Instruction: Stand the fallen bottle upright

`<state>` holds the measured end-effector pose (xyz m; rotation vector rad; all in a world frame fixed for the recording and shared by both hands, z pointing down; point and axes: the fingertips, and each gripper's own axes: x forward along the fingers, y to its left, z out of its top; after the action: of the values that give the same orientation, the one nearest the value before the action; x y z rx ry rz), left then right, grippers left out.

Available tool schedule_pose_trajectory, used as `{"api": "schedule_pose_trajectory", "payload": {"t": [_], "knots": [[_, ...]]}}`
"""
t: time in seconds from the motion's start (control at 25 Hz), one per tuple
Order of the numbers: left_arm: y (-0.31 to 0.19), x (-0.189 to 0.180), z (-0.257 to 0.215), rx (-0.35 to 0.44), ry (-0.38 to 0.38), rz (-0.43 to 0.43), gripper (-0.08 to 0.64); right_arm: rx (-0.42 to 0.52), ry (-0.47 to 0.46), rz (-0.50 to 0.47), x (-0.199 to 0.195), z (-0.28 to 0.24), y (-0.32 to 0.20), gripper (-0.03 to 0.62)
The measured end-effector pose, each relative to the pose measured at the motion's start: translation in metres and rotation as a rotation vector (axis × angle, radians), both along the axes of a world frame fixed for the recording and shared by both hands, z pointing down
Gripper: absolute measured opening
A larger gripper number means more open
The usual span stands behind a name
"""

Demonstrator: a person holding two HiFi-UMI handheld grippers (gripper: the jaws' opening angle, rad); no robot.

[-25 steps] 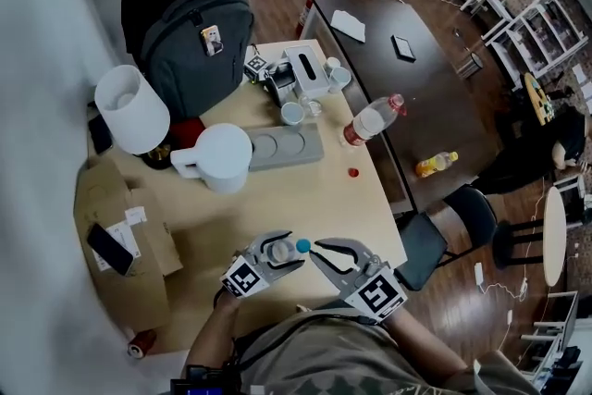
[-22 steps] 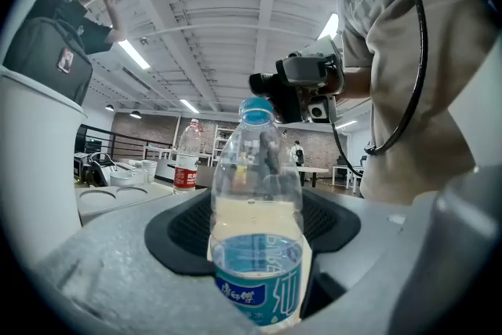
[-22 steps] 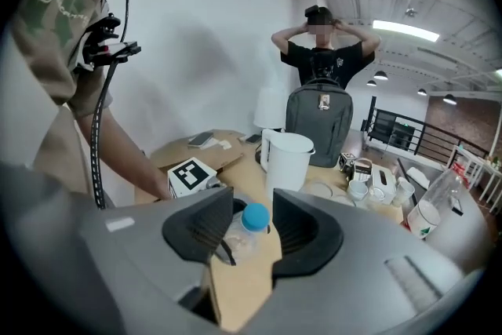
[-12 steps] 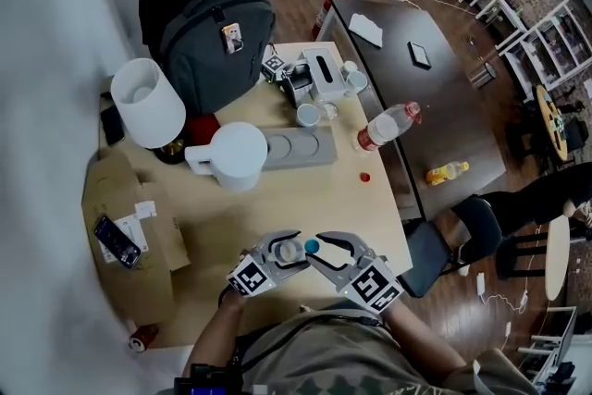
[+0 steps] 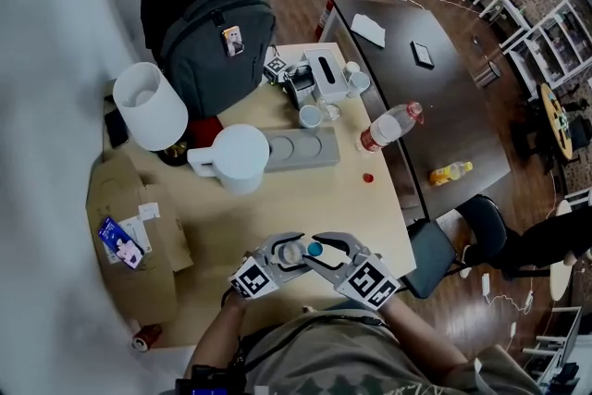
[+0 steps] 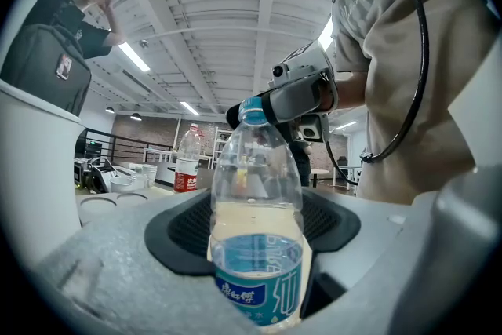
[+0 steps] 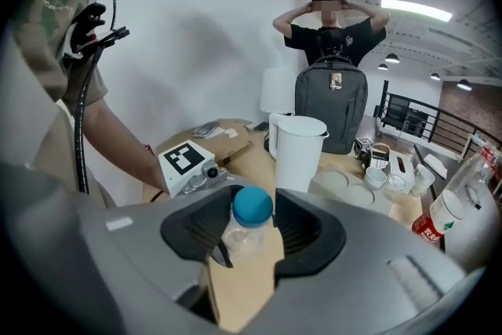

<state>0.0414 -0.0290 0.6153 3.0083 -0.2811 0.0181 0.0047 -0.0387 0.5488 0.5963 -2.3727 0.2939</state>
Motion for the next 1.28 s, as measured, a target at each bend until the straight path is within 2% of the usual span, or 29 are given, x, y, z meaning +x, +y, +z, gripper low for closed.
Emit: {"api": "schedule_pose_trajectory", "payload": {"t": [0.2, 0.44, 1.28], "knots": [[0.003, 0.001, -0.001, 0.018, -0.008, 0.0, 0.324, -0.035, -0.016, -0.015, -0.001, 0.001, 0.004, 0.169], [0.001, 0.003, -0.005, 0.016, 0.014, 0.007, 0.327, -0.03, -0.015, -0.017, -0.002, -0.003, 0.002, 0.156], [0.012, 0.002, 0.01, -0.019, 0.024, 0.04, 0.333, -0.092, 0.025, -0.019, 0.0, 0.013, 0.012, 0.156]]}}
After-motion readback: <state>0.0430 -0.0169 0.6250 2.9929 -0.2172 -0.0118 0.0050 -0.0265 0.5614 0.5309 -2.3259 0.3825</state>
